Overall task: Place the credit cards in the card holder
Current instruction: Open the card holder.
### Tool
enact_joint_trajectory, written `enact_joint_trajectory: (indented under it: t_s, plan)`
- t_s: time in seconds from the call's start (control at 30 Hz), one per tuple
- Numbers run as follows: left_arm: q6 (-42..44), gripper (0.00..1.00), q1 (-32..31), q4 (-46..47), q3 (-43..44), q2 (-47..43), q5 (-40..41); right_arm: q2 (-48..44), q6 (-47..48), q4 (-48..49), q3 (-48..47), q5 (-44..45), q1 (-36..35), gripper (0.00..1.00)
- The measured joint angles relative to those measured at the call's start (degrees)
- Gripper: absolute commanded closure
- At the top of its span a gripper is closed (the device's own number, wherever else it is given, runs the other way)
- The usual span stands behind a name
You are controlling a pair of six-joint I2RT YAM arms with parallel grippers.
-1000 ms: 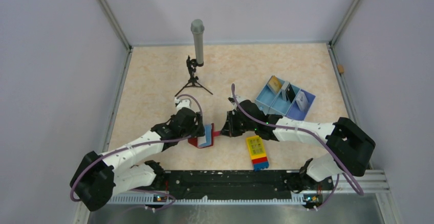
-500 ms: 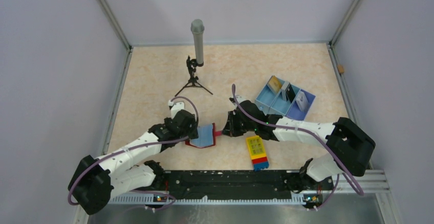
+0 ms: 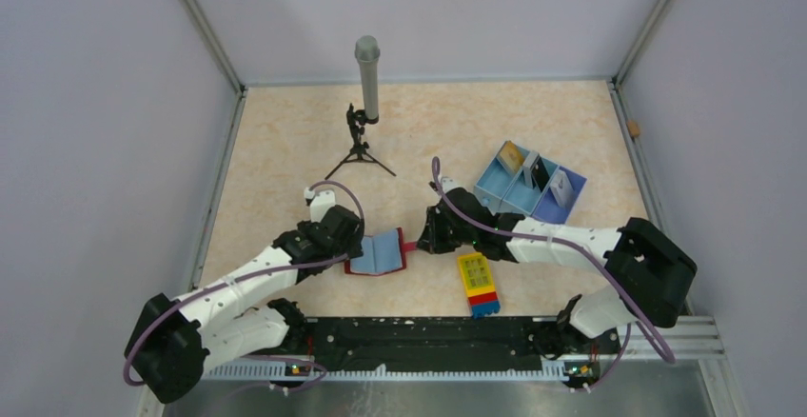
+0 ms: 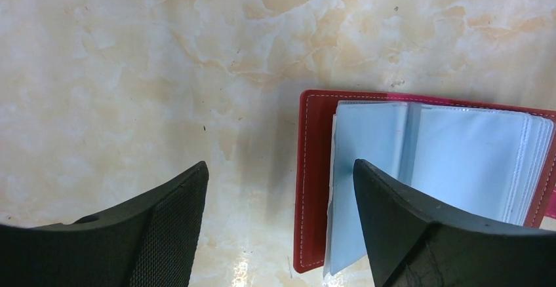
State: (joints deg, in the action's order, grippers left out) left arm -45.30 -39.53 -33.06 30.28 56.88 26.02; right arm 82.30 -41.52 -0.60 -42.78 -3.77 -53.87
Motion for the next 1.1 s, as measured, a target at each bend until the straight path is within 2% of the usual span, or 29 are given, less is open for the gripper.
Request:
enact_joint_trajectory:
  t_s: [0.03,0.27,0.43,0.63,0.83,1.1]
  plan:
    - [0.0,0.19,0.0,0.0,0.0,0.1,0.0,0.2,0.0,-0.3,0.0,0.3,0.0,1.0]
    - [-0.7,0.28,0.0,2.2,-1.3,2.3,-1.6,1.4,0.3,-2.8,0.0,2.1,1.1,0.61]
    - [-1.2,0.29,0.1,3.5,-2.2,3.0,-2.5,0.2,1.4,-4.5,0.0,1.9,3.2,0.43]
    - [-1.3,0.19,0.1,4.6,-2.2,2.2,-3.5,-6.9,4.6,-7.4,-0.2,1.2,7.8,0.33]
    - [-1.2,0.1,0.5,5.0,-1.6,-0.7,-5.5,-10.4,9.6,-14.7,-5.2,3.2,11.5,0.25]
    - [-0.9,0.11,1.1,7.1,-1.0,-1.2,-9.2,-10.9,15.9,-21.0,-11.6,11.1,19.5,0.21]
